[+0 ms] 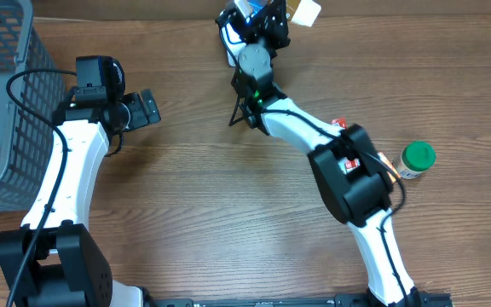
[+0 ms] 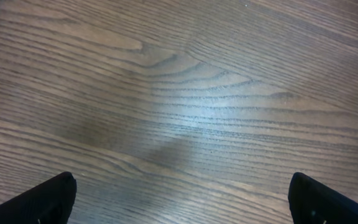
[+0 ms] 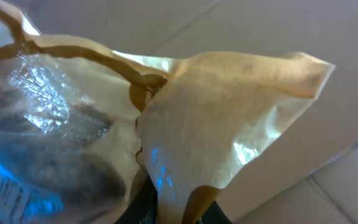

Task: Scan the item barcode
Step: 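Carry the PanTree bag with the right gripper to the white scanner, then move the bag right and set it down by the other items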

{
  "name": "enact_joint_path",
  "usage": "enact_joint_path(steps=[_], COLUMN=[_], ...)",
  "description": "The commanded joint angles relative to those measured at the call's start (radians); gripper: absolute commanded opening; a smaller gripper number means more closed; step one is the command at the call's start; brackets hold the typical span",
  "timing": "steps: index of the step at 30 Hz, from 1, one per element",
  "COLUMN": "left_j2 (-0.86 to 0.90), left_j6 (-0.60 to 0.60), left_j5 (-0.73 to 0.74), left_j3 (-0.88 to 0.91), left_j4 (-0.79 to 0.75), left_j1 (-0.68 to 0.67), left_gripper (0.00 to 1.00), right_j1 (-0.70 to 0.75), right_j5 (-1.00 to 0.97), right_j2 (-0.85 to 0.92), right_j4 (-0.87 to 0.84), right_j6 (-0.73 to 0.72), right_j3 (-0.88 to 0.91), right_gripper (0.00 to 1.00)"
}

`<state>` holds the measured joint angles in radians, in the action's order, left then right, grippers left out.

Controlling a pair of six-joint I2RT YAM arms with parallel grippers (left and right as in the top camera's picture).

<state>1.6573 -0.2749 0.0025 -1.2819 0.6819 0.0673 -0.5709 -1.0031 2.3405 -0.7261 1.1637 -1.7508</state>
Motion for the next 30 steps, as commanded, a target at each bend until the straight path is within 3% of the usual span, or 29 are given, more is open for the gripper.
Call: enact_joint_path(steps=[1, 6, 8, 13, 15, 16, 18, 22, 30], left_j2=[0.002, 0.002, 0.001, 0.002, 0.001, 0.002, 0.002, 0.001, 0.001], left_j6=[-0.002, -0.002, -0.002, -0.002, -0.002, -0.002, -0.002, -0.002, -0.002], left_j5=[-0.01, -0.01, -0.01, -0.01, -0.01, -0.01, -0.01, -0.01, -0.01], left_j3=[-0.014, -0.014, -0.014, -0.014, -0.014, -0.014, -0.014, -0.014, -0.014], left_j4=[-0.002, -0.002, -0.002, -0.002, -0.002, -0.002, -0.002, -0.002, -0.002], left_j1=[0.002, 0.002, 0.002, 0.002, 0.002, 0.002, 0.002, 0.002, 0.002], left_gripper=[1.0, 1.0, 1.0, 1.0, 1.0, 1.0, 1.0, 1.0, 1.0], right_j1=[-0.011, -0.035, -0.044, -0.033, -0.013, 0.002, 0.037, 0.091, 0.128], right_j5=[-0.076, -0.023, 0.103, 0.542, 0.637, 0.682, 0.732, 0.736, 0.736], right_j2=[-0.153, -0.304, -0.369, -0.47, -0.473, -0.472, -0.47, -0.47, -0.47], right_j4=[0.204, 0.823, 1.107, 1.74, 1.906, 1.982, 2.076, 2.15, 2.142], right_j6=[-0.131, -0.464, -0.594, -0.75, -0.828, -0.864, -0.901, -0.914, -0.914], right_j3=[-0.011, -0.011, -0.011, -0.011, -0.011, -0.006, 0.014, 0.029, 0.029], right_gripper=[0.03, 0.03, 0.03, 0.04, 0.11, 0.22, 1.0, 1.0, 1.0])
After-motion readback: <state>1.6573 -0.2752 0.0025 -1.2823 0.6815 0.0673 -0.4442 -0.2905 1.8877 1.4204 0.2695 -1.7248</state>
